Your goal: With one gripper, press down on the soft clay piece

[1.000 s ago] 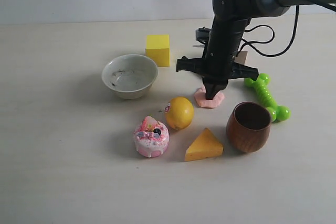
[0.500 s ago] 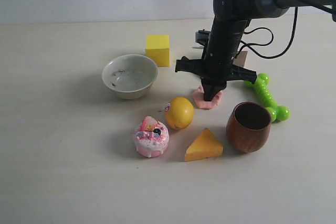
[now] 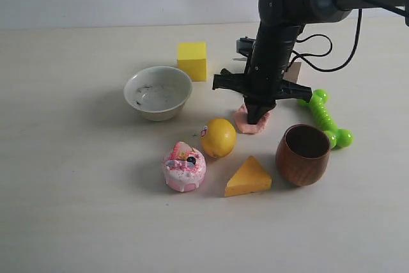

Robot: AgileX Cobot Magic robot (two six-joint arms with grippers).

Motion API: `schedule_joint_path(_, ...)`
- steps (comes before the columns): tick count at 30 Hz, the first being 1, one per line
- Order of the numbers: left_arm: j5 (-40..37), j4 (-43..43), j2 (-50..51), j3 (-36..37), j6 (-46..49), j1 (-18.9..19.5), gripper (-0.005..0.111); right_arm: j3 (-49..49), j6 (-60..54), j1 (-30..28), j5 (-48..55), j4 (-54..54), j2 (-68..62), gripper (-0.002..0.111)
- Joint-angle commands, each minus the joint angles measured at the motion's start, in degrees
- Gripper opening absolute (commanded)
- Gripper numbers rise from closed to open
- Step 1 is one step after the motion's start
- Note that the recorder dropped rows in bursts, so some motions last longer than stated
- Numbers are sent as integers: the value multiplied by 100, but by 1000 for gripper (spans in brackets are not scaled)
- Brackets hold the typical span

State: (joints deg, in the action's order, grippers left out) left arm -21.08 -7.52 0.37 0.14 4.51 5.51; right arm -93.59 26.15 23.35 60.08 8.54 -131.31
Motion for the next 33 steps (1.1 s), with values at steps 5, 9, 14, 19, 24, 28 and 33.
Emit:
schedule_joint_path(5,66,-34,-37,-14,-16,-29,0,190,-58,65,70,-210,90,0)
schedule_joint_path(9,66,-34,-37,-14,-16,-29,0,190,-58,65,-5,-314,222,0)
schedule_joint_path(14,66,-34,-37,-14,-16,-29,0,190,-58,65,-62,-359,370,0)
schedule_joint_path(19,66,-34,-37,-14,-16,-29,0,190,-58,65,-74,-429,462,0)
schedule_joint_path(24,66,-34,-37,-14,-16,-29,0,190,-122,65,-74,-429,471,0)
schedule_joint_path(28,66,-34,-37,-14,-16,-29,0,190,-281,65,-181,-283,461,0)
schedule_joint_path(33,66,-34,-37,-14,-16,-29,0,190,-299,65,-385,-245,450,0)
